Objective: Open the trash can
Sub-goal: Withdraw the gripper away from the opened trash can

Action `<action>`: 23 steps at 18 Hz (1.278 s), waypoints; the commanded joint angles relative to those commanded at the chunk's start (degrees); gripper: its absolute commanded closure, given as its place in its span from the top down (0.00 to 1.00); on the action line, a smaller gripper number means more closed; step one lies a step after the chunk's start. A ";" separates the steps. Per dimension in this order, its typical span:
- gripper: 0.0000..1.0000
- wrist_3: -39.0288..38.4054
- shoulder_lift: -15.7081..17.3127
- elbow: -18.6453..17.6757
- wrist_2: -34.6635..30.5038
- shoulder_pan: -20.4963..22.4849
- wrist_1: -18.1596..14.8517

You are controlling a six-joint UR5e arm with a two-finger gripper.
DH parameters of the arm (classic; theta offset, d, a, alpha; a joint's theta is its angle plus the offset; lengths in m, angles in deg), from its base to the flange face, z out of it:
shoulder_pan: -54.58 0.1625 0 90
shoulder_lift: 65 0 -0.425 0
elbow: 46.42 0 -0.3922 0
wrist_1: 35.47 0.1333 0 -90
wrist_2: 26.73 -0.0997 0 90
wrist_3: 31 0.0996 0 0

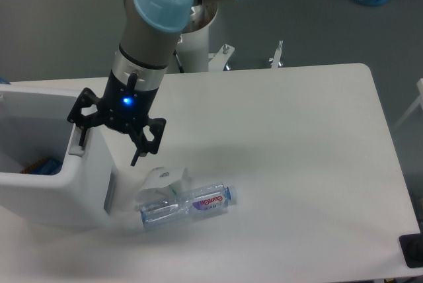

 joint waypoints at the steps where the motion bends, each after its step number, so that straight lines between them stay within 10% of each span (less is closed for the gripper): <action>1: 1.00 0.00 0.09 0.17 0.00 0.00 0.00; 12: 1.00 2.63 -2.72 2.99 -6.67 3.15 2.81; 23: 1.00 28.11 -10.36 3.60 -16.16 17.30 4.39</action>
